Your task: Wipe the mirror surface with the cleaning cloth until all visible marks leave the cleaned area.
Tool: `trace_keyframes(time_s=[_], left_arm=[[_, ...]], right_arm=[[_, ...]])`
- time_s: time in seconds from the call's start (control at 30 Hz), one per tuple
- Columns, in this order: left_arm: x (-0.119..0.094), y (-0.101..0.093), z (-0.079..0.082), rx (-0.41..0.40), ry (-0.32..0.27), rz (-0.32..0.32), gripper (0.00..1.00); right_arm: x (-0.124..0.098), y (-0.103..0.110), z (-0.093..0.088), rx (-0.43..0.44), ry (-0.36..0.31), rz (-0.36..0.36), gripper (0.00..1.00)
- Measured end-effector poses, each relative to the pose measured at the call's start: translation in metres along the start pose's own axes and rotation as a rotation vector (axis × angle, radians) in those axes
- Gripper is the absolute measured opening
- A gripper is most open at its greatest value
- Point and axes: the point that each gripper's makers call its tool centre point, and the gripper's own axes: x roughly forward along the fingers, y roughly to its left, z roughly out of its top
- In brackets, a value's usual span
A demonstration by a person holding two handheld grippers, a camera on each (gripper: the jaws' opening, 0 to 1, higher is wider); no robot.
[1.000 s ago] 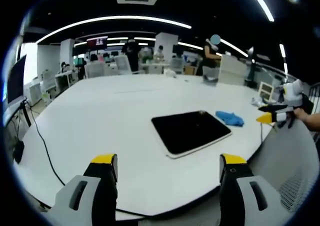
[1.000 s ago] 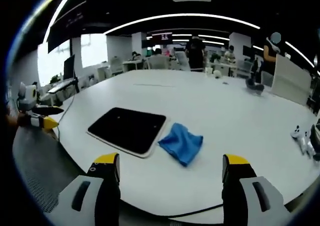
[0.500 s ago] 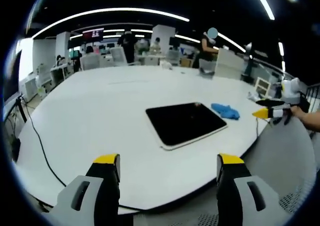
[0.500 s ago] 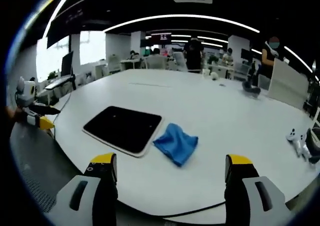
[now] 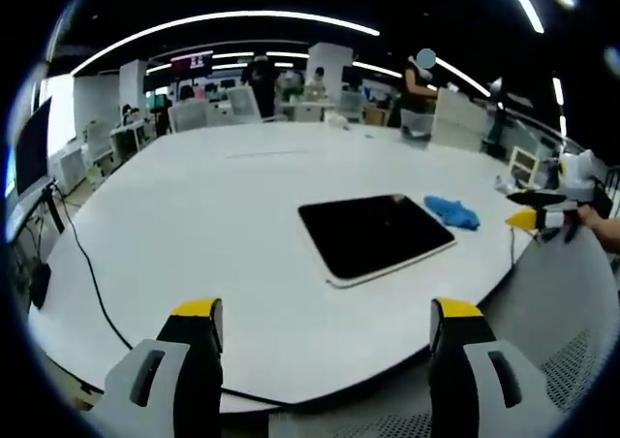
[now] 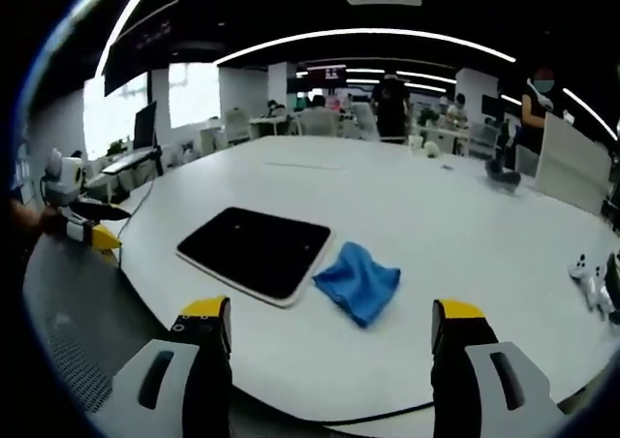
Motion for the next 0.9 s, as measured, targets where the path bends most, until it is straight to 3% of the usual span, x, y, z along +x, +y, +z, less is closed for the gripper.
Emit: trace_keyframes(time_s=[0.07, 0.2, 0.27, 0.3, 0.33, 0.4, 0.43, 0.5, 0.6, 0.9], left_arm=[[0.0, -0.001, -0.009, 0.001, 0.053, -0.007, 0.89], [0.001, -0.002, -0.009, 0.015, 0.062, -0.011, 0.89], [0.0, -0.001, -0.004, 0.013, 0.023, -0.013, 0.89], [-0.002, -0.001, 0.005, 0.002, -0.038, -0.007, 0.89], [-0.004, 0.002, 0.002, -0.008, -0.026, 0.009, 0.91], [-0.003, 0.004, -0.007, -0.016, 0.028, 0.02, 0.91], [-0.002, 0.002, -0.005, -0.016, 0.027, 0.005, 0.89], [-0.001, 0.001, 0.002, -0.002, -0.013, 0.003, 0.89], [-0.003, 0.003, -0.005, -0.026, 0.008, 0.013, 0.88], [-0.001, -0.003, -0.001, 0.038, 0.026, -0.008, 0.88]], right_arm=[[0.001, -0.004, -0.011, 0.031, 0.056, -0.021, 0.85], [0.001, -0.003, -0.011, 0.012, 0.061, -0.015, 0.85], [0.0, -0.004, -0.011, 0.008, 0.065, -0.028, 0.85], [-0.001, -0.007, -0.01, 0.003, 0.056, -0.047, 0.85], [-0.002, -0.01, -0.013, 0.006, 0.065, -0.06, 0.86], [-0.004, -0.011, -0.035, 0.055, 0.186, -0.07, 0.86], [-0.002, -0.009, -0.035, 0.053, 0.193, -0.051, 0.85], [-0.001, -0.007, -0.017, -0.002, 0.095, -0.041, 0.84], [-0.004, -0.006, -0.029, 0.037, 0.148, -0.045, 0.82], [-0.002, -0.007, -0.023, 0.054, 0.118, -0.035, 0.8]])
